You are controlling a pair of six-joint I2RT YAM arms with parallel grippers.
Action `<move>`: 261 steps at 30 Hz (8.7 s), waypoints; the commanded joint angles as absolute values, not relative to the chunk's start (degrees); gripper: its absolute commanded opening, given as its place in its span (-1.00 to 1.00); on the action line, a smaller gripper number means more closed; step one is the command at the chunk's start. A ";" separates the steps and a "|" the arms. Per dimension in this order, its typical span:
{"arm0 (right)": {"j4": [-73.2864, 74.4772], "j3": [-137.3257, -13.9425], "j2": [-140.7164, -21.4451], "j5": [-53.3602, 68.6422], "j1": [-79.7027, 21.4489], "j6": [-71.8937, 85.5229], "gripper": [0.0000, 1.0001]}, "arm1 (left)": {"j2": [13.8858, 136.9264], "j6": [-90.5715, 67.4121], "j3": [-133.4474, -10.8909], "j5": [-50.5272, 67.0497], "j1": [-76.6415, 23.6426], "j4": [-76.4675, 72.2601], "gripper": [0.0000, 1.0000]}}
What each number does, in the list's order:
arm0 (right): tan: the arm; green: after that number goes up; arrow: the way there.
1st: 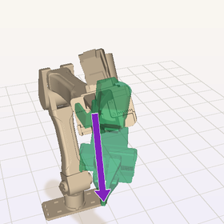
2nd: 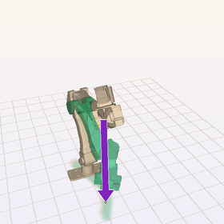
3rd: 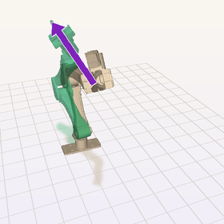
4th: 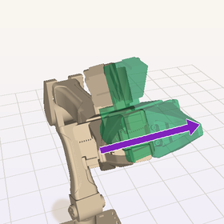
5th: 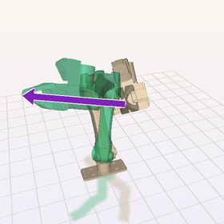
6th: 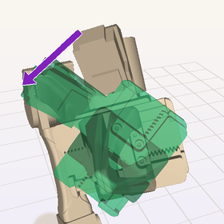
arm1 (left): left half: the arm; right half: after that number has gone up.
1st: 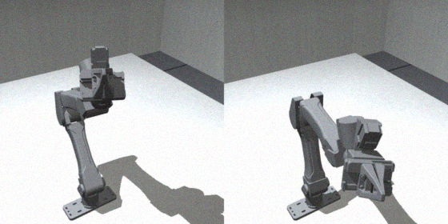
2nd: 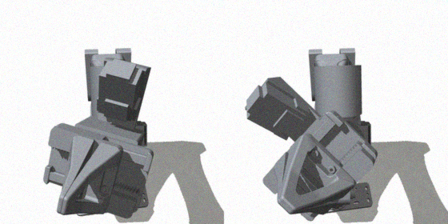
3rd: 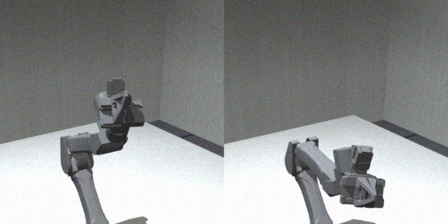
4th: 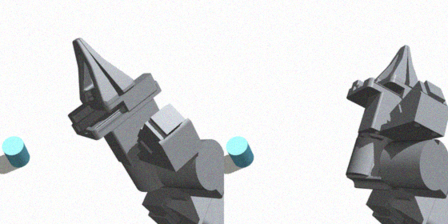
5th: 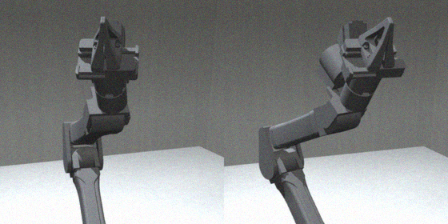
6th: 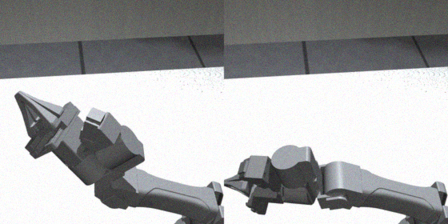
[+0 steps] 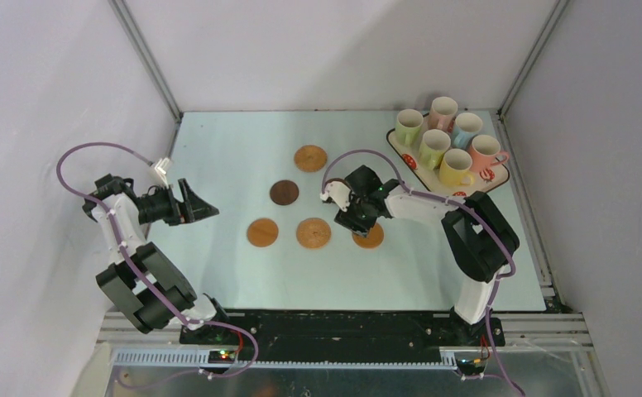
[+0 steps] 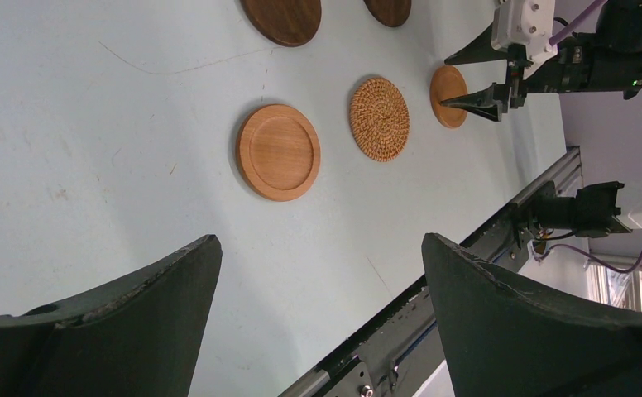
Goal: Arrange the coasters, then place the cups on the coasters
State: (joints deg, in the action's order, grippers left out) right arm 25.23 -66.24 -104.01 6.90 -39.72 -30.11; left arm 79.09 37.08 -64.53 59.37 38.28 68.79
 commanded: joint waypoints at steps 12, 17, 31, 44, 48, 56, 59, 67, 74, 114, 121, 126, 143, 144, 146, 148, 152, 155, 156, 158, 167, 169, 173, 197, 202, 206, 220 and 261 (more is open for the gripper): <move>21.22 -66.80 -107.58 1.88 -40.54 -29.23 0.24 | 77.63 38.54 -66.62 61.65 38.91 69.61 0.97; 20.98 -67.35 -107.87 1.95 -40.66 -29.02 0.24 | 77.83 38.50 -66.70 61.67 38.79 69.65 0.97; 23.45 -67.78 -103.16 2.11 -40.23 -30.59 0.29 | 77.62 38.67 -66.80 61.75 39.01 69.88 0.97; 39.53 -74.48 -80.12 7.30 -17.16 -24.05 0.73 | 76.35 41.27 -67.27 62.82 39.12 72.41 0.97; 39.41 -74.15 -77.42 7.73 -7.69 -17.66 0.98 | 75.11 44.22 -67.82 63.58 39.20 75.30 0.97; 36.62 -71.91 -77.81 14.61 5.35 -18.24 0.97 | 71.36 45.30 -67.45 63.77 39.35 75.94 0.97; 35.27 -72.53 -80.99 14.51 7.08 -19.96 0.91 | 70.63 45.24 -67.21 63.79 39.40 75.66 0.97; 34.98 -76.48 -89.70 16.55 9.38 -25.68 0.63 | 71.05 48.10 -67.39 64.60 39.42 77.97 0.97; 37.75 -83.14 -98.10 18.83 12.52 -27.08 0.61 | 73.51 48.95 -67.85 65.48 39.39 78.88 0.97; 36.86 -81.67 -100.52 26.67 18.10 -33.75 -1.00 | 74.28 48.43 -67.48 64.23 39.41 77.18 0.97; 41.59 -80.09 -86.67 28.29 18.39 -29.37 -1.00 | 74.62 49.60 -67.79 65.24 39.44 78.47 0.97; 44.08 -80.24 -77.97 24.45 15.09 -27.52 -1.00 | 74.62 50.87 -68.45 65.40 39.39 80.52 0.97; 42.90 -122.68 -100.50 13.89 -20.25 -12.11 -1.00 | 66.02 41.08 -58.39 56.19 39.74 60.57 0.97; 43.29 -125.72 -105.28 13.71 -21.74 -11.94 -1.00 | 66.28 41.85 -58.13 56.35 39.71 61.15 0.97; 44.23 -134.11 -112.58 13.51 -23.49 -11.38 -1.00 | 67.48 44.43 -58.10 57.34 39.67 63.07 0.97; 43.87 -142.29 -118.37 13.31 -24.89 -10.81 -1.00 | 68.94 48.07 -58.89 58.67 39.65 66.52 0.97; 36.78 -141.87 -123.89 11.84 -28.46 -11.79 -1.00 | 70.81 52.52 -59.61 60.14 39.74 70.01 0.97; 30.46 -139.44 -126.58 10.88 -31.41 -12.34 -1.00 | 70.58 52.79 -59.39 60.35 39.78 70.22 0.97; 29.32 -139.78 -127.36 10.41 -31.79 -11.81 -1.00 | 70.09 52.79 -59.25 60.46 39.81 70.25 0.97; 29.10 -142.50 -130.80 10.02 -32.55 -9.81 -1.00 | 69.35 52.77 -58.89 60.47 39.81 70.14 0.97; 29.72 -147.16 -140.77 12.33 -32.70 -6.10 -1.00 | 68.74 50.61 -57.92 60.08 39.74 67.89 0.97; 29.90 -146.87 -141.55 12.55 -32.51 -5.93 -1.00 | 69.04 50.44 -58.05 60.13 39.79 67.90 0.97; 30.58 -146.92 -142.99 13.63 -32.01 -5.21 -1.00 | 69.25 50.55 -58.01 60.16 39.77 67.89 0.97; 30.45 -135.51 -136.31 15.49 -31.45 -6.62 -1.00 | 69.40 51.74 -58.10 60.83 39.76 68.67 0.97; 30.49 -136.24 -135.64 15.77 -31.54 -7.04 -1.00 | 69.40 51.88 -58.12 60.97 39.81 68.79 0.97; 30.77 -137.19 -135.46 15.37 -31.64 -7.46 -1.00 | 69.39 52.08 -58.20 60.95 39.73 69.12 0.97; 30.94 -135.96 -134.89 14.84 -31.68 -8.61 -1.00 | 69.39 52.06 -58.18 60.94 39.79 69.10 0.97; 30.20 -132.34 -133.11 9.77 -32.24 -10.98 0.57 | 69.43 52.45 -58.45 61.34 39.81 69.70 0.97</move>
